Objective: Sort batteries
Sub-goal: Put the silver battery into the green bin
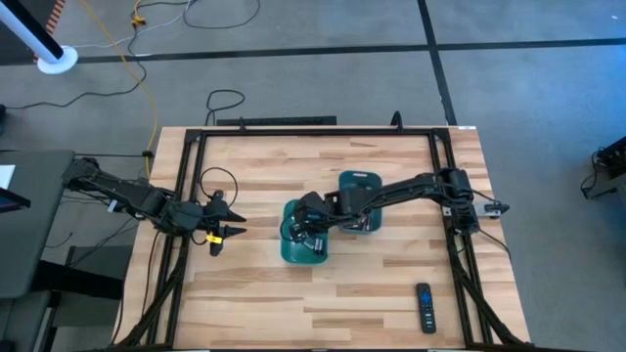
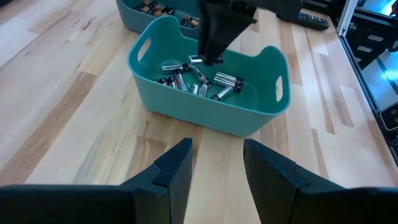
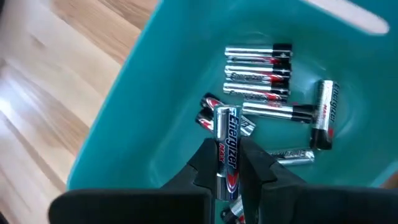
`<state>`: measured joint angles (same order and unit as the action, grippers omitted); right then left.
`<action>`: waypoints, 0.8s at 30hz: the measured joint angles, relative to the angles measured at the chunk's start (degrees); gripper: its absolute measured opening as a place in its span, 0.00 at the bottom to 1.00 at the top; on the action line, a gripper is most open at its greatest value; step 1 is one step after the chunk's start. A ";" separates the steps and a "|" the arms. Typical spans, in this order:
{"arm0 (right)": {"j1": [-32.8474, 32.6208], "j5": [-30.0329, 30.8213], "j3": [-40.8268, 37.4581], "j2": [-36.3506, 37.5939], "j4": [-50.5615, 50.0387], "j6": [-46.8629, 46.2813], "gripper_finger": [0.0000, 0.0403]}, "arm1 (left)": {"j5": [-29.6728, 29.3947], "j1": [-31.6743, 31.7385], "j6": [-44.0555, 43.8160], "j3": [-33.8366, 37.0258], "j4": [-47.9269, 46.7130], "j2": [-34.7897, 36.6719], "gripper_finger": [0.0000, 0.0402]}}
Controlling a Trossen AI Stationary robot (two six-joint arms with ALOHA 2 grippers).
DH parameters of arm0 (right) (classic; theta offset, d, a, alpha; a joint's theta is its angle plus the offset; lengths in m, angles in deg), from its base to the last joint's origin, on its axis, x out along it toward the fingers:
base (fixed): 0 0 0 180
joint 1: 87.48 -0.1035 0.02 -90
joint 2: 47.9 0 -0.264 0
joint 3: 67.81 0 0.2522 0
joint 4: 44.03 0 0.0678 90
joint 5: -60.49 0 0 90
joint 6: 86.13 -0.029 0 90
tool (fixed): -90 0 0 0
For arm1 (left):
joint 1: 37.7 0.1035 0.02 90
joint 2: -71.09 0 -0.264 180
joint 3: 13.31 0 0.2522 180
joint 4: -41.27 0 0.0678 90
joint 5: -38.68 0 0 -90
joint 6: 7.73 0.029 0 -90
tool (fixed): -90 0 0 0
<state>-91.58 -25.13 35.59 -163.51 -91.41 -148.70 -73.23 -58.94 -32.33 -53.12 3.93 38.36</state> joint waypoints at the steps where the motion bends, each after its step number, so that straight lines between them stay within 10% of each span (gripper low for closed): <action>1: -0.14 -0.02 -0.46 0.00 0.63 -0.02 0.12 | 0.00 0.00 0.00 0.00 0.01 -0.01 0.34; 24: -0.81 -2.97 8.55 -9.79 -6.90 2.97 0.14 | 0.11 0.00 -1.24 0.02 -0.05 0.00 0.34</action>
<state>-92.39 -28.10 44.14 -173.31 -98.31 -145.73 -73.12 -58.94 -33.57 -53.10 3.88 38.35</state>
